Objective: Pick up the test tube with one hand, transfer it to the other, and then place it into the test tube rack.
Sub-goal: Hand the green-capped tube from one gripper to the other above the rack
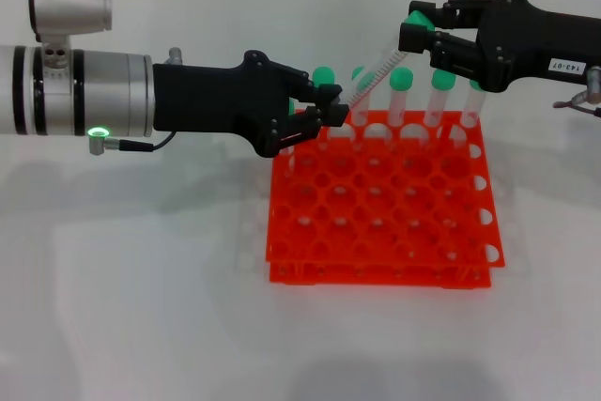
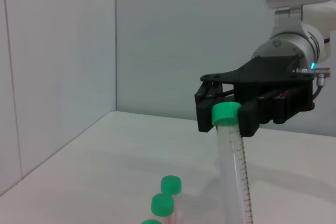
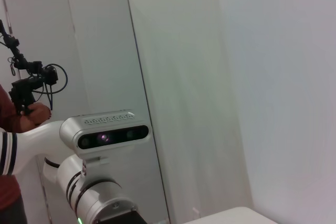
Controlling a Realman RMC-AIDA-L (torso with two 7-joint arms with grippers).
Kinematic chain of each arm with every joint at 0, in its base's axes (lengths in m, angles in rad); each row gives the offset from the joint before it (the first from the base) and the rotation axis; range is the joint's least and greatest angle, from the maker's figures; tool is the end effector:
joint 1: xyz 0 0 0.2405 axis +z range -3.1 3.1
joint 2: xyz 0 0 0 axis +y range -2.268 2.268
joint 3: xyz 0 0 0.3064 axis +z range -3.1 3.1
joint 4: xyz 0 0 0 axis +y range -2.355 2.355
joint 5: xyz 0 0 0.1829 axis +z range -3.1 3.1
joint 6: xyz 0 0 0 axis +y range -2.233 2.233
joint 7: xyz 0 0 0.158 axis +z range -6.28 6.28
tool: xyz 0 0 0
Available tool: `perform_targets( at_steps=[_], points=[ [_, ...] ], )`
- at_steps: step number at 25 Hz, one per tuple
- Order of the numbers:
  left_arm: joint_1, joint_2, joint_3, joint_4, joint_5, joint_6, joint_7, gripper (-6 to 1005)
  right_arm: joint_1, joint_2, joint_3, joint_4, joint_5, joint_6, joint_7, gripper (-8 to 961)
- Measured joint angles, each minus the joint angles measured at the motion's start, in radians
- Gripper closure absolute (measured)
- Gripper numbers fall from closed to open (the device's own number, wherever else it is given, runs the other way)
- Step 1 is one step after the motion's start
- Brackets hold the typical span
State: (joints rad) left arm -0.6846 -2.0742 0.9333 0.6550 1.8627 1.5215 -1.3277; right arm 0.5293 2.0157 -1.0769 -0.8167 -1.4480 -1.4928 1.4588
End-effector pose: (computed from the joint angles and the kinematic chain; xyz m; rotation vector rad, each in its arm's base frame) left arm -0.2041 0.3659 -0.0582 -2.9129 -0.2325 -0.7107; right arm 0.2016 0.3624 -0.0005 -2.6676 0.3452 1.0406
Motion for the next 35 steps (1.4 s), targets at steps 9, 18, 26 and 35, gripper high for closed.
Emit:
perform_targets(
  at_steps=[9, 18, 26, 35],
  points=[
    [0.002, -0.003, 0.006, 0.000, -0.002, -0.011, 0.001, 830, 0.000, 0.000, 0.000, -0.003, -0.001, 0.000, 0.000, 674],
    [0.000, -0.003, 0.007, 0.000, 0.007, -0.023, -0.008, 831, 0.001, 0.000, 0.001, -0.004, -0.001, 0.003, 0.000, 676],
    [-0.005, -0.003, 0.021, 0.000, 0.011, -0.023, -0.010, 858, 0.004, 0.000, 0.000, -0.003, 0.000, 0.005, 0.000, 680],
    [-0.001, -0.004, 0.022, 0.000, 0.006, -0.027, -0.017, 843, 0.005, 0.000, 0.000, -0.001, 0.000, 0.006, 0.000, 684]
  ],
)
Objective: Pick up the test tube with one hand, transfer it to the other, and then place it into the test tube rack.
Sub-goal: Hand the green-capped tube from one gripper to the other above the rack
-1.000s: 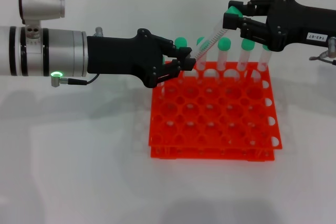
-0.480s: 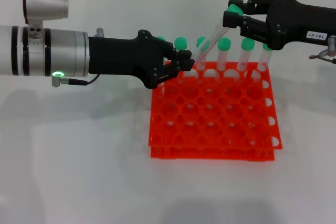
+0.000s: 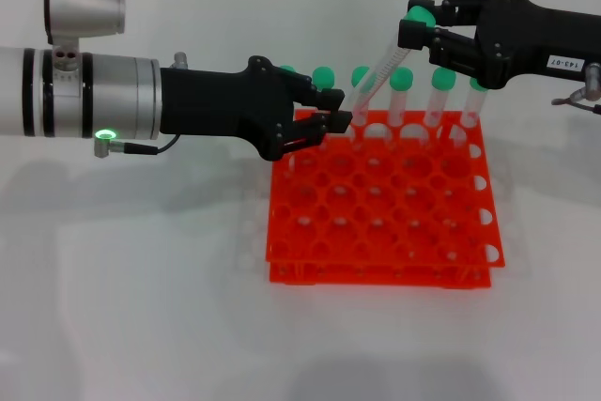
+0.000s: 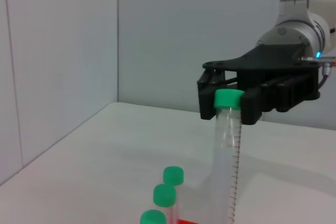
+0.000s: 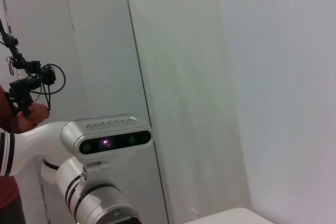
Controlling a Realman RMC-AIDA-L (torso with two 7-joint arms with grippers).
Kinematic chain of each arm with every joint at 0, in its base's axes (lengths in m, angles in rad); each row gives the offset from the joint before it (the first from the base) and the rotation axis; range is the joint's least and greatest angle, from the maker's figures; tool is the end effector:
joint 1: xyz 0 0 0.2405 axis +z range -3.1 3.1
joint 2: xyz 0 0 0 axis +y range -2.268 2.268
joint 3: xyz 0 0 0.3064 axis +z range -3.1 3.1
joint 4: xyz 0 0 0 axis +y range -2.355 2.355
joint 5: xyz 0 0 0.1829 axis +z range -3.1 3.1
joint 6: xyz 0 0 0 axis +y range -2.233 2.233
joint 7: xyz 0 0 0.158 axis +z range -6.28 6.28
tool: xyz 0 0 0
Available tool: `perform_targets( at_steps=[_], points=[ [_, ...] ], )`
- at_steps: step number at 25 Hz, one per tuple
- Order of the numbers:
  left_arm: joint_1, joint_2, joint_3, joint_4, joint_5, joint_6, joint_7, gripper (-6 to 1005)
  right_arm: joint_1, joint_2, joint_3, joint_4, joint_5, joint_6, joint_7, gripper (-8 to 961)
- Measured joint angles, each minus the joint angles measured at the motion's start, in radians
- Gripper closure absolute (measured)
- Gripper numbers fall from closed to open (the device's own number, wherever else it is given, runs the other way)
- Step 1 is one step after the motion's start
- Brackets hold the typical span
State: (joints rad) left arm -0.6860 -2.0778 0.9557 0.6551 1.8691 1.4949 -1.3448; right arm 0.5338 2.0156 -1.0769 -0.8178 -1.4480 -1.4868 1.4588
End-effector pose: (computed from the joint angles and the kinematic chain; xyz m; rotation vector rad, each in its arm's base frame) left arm -0.2050 0.3667 -0.0632 -2.9194 -0.2537 -0.6764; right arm 0.2002 0.3642 -0.0003 -2.6647 0.3404 1.0382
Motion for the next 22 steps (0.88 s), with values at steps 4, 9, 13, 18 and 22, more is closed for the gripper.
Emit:
perform_targets(
  at_steps=[4, 9, 13, 18, 22],
  points=[
    [0.002, -0.002, 0.000, -0.002, -0.005, -0.008, -0.006, 766, 0.000, 0.000, 0.000, 0.000, 0.000, 0.000, 0.000, 685],
    [-0.007, -0.002, 0.000, -0.026, -0.004, -0.008, -0.006, 669, 0.000, 0.000, 0.000, 0.000, 0.000, 0.000, 0.000, 686],
    [-0.016, -0.002, 0.000, -0.033, 0.000, -0.007, -0.017, 514, 0.000, 0.000, 0.000, -0.001, 0.000, 0.000, 0.000, 685],
    [-0.019, 0.002, 0.000, -0.028, 0.000, -0.005, -0.073, 366, 0.000, -0.001, 0.000, -0.001, 0.000, 0.000, 0.000, 684],
    [-0.019, 0.002, 0.000, -0.024, -0.002, -0.007, -0.094, 204, 0.000, -0.001, 0.000, 0.000, 0.000, 0.000, 0.000, 683]
  ],
)
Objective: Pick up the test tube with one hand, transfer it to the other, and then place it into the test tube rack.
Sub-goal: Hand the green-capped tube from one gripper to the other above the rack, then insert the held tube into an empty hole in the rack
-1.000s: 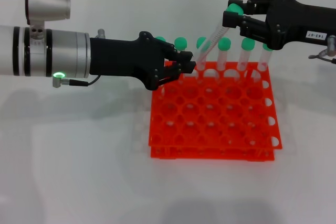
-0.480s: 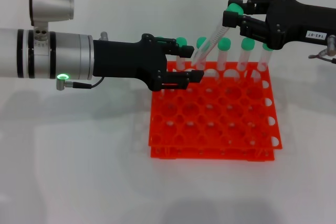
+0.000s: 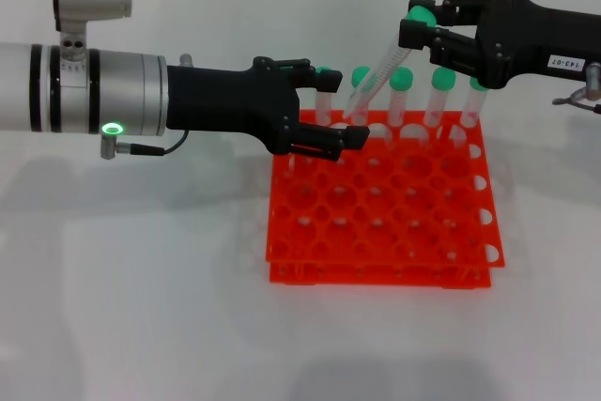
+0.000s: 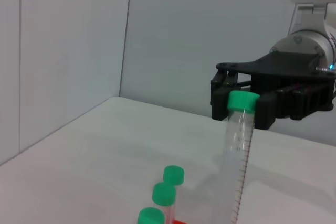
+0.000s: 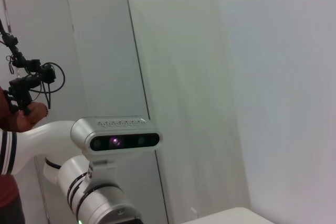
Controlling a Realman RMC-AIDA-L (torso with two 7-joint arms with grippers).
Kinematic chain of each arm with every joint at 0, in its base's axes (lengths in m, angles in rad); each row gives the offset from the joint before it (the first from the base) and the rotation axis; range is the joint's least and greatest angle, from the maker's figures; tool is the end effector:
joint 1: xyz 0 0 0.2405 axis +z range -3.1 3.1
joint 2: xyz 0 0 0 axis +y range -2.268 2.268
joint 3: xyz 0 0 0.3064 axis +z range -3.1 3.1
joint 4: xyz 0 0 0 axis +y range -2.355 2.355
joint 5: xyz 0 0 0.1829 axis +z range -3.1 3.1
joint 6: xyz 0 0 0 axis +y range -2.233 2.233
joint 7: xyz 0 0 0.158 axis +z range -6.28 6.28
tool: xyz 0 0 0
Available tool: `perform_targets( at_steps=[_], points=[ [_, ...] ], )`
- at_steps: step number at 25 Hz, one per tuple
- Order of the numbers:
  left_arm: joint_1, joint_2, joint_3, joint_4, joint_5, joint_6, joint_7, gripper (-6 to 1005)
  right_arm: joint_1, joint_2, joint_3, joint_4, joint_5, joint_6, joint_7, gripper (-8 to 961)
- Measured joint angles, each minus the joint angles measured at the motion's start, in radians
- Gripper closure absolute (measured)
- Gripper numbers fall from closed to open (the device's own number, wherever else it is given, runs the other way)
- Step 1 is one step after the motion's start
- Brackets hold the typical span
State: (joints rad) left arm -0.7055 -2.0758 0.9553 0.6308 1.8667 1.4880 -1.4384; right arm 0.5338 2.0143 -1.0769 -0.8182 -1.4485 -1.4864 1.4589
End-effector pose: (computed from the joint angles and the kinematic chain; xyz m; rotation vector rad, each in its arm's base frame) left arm -0.2011 0.3697 -0.0654 -2.9294 -0.3986 -0.6940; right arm 0.2005 0.3644 0.0002 -2.6646 0.3396 1.0357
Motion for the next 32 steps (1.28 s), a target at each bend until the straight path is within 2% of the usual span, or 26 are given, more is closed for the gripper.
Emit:
perform_targets(
  at_steps=[1, 9, 14, 20, 27, 32],
  points=[
    [0.000, 0.000, 0.000, 0.006, 0.000, 0.002, -0.006, 164, -0.001, 0.000, 0.000, 0.000, 0.000, 0.000, 0.000, 683],
    [0.037, 0.000, 0.000, 0.120, 0.011, 0.046, -0.118, 125, -0.013, -0.002, 0.001, -0.001, 0.000, -0.001, 0.000, 681],
    [0.099, 0.002, -0.002, 0.247, 0.020, 0.077, -0.212, 111, -0.021, -0.002, 0.001, -0.002, 0.000, -0.007, 0.000, 679],
    [0.203, 0.003, -0.009, 0.434, 0.014, 0.139, -0.320, 112, -0.026, -0.002, 0.003, 0.000, 0.000, -0.011, 0.000, 678],
    [0.296, 0.028, -0.025, 0.585, 0.029, 0.228, -0.425, 113, -0.048, -0.002, 0.001, 0.001, -0.001, -0.025, 0.001, 676],
    [0.349, 0.037, -0.076, 0.646, 0.120, 0.287, -0.467, 114, -0.052, 0.001, -0.006, 0.000, -0.002, -0.026, 0.005, 675]
  ],
)
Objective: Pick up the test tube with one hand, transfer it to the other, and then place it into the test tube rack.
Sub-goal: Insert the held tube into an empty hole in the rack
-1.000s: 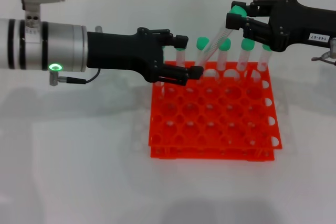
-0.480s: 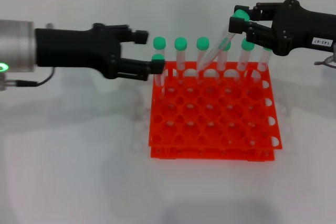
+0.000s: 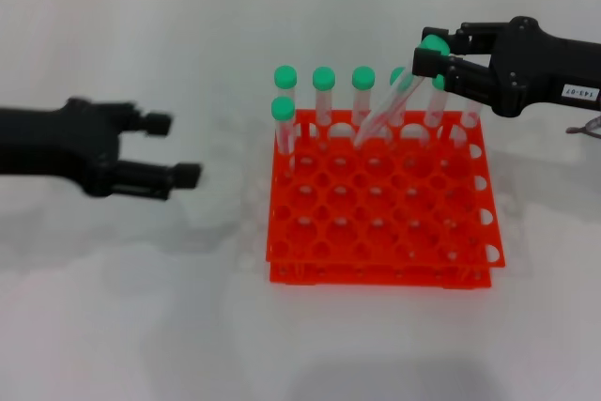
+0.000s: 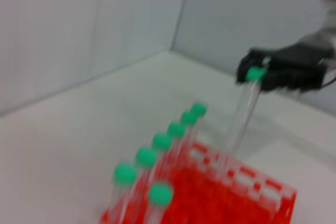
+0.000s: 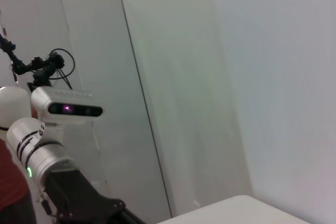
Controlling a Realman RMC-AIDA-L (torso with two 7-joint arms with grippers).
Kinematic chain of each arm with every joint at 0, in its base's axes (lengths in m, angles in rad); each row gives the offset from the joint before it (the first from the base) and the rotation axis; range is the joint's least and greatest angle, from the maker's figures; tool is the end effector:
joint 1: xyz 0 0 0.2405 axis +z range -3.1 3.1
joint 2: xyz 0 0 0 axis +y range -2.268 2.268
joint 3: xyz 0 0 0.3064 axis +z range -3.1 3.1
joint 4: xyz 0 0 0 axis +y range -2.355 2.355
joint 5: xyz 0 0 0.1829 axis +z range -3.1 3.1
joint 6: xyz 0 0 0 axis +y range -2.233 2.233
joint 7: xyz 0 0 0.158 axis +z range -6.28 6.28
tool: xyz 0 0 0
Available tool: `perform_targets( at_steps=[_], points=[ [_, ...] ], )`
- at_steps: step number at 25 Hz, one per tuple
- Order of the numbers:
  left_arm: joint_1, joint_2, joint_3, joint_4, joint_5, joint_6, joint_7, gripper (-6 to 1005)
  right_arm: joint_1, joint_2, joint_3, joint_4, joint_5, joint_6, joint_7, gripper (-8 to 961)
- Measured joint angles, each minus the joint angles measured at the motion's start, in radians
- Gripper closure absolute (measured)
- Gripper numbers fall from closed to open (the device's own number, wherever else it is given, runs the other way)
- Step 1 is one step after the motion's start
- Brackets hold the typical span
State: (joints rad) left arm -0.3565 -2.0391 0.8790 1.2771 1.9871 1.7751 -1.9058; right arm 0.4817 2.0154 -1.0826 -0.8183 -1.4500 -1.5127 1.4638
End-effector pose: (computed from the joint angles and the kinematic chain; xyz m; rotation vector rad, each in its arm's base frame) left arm -0.2654 0.2989 0.0301 -2.8051 -0.7333 -0.4273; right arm 0.2170 0.3490 -0.0018 -2.6698 0.4018 1.0347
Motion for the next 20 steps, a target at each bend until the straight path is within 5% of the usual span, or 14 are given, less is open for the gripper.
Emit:
perform_targets(
  at_steps=[8, 20],
  points=[
    [0.014, -0.009, -0.040, 0.001, 0.154, 0.009, 0.026, 115, 0.009, 0.006, -0.028, 0.003, 0.003, 0.011, 0.002, 672],
    [0.003, -0.008, -0.038, -0.069, 0.196, -0.010, 0.160, 116, 0.051, 0.006, -0.149, 0.004, 0.048, 0.149, 0.018, 669]
  ],
)
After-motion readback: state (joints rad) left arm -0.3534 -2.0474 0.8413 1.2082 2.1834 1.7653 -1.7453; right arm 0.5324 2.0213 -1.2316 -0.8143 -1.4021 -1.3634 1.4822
